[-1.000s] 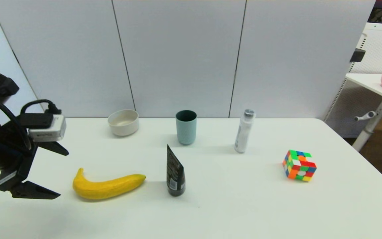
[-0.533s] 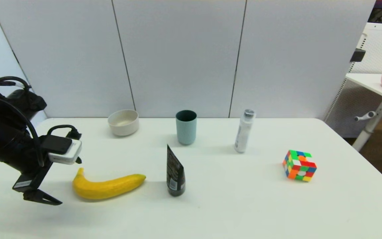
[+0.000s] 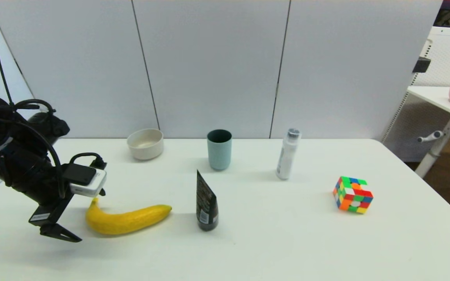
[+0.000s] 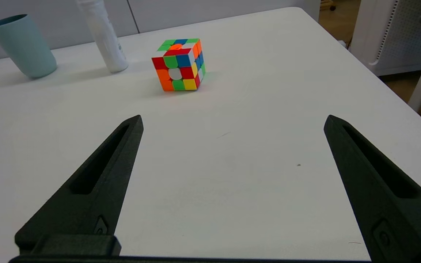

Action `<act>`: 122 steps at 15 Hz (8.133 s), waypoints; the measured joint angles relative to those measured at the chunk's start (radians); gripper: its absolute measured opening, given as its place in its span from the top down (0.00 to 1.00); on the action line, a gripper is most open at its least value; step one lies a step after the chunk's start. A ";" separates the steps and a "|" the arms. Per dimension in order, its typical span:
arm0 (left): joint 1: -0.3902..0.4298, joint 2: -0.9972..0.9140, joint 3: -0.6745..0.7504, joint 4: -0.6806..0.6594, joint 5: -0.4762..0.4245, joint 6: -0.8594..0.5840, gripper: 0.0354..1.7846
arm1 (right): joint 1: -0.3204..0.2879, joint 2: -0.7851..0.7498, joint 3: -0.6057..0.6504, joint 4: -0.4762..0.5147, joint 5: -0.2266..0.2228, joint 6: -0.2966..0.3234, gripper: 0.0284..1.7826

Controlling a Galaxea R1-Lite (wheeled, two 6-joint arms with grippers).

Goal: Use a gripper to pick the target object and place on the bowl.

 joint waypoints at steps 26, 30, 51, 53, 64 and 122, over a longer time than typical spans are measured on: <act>-0.045 0.096 -0.085 0.007 -0.024 -0.011 0.70 | 0.000 0.000 0.000 0.000 0.000 0.000 0.04; -0.046 -0.001 -0.243 0.010 -0.036 -0.106 0.70 | 0.000 0.000 0.000 0.000 0.000 0.000 0.04; 0.029 0.406 -0.539 -0.706 -0.493 -0.775 0.70 | 0.000 0.000 0.000 0.000 0.000 0.000 0.04; 0.039 0.429 -0.441 -0.841 -0.510 -0.816 0.70 | 0.000 0.000 0.000 0.000 0.000 0.000 0.04; 0.048 0.500 -0.265 -1.233 -0.604 -0.920 0.70 | 0.000 0.000 0.000 0.000 0.000 0.000 0.04; -0.088 -0.532 0.019 -0.919 0.216 -1.478 0.06 | 0.000 0.000 0.000 0.000 0.000 0.000 0.04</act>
